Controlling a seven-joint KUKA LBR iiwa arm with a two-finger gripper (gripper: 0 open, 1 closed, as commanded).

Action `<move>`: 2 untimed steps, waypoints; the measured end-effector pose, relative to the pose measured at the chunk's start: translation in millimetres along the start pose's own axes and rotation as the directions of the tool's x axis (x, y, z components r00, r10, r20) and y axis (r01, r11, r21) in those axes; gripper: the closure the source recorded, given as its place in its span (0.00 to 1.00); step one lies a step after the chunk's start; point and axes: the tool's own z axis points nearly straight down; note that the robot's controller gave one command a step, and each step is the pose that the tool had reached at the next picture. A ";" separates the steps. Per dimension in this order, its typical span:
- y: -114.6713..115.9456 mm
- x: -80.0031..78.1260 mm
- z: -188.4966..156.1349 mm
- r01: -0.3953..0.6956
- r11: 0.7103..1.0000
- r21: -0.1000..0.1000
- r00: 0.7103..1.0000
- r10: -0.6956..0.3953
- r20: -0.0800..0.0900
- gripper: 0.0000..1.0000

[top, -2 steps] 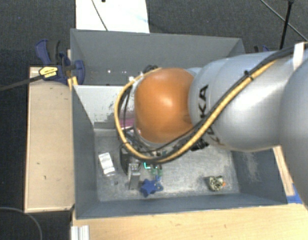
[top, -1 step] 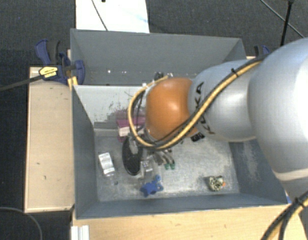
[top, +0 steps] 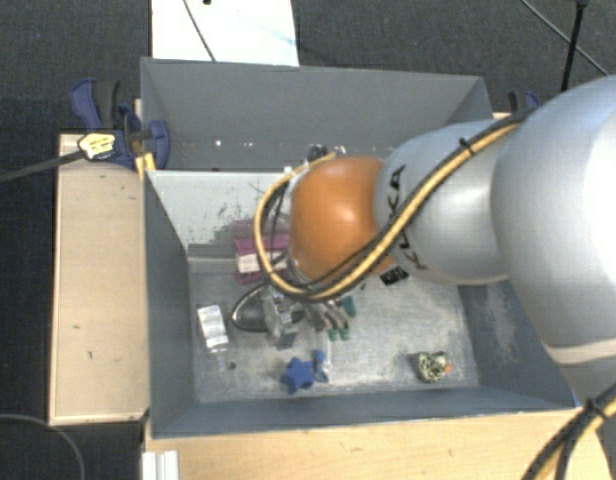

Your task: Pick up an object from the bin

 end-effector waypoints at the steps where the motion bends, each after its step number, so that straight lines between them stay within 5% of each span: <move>1: 0.4 38.8 -54.3 0.166 0.986 0.002 0.986 -0.166 -0.001 1.00; 2: 0.4 39.2 -53.2 0.159 0.987 0.001 0.987 -0.159 -0.003 0.00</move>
Offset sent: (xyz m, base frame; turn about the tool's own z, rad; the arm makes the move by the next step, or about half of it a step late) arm -0.0388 -0.0074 0.0528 -0.1677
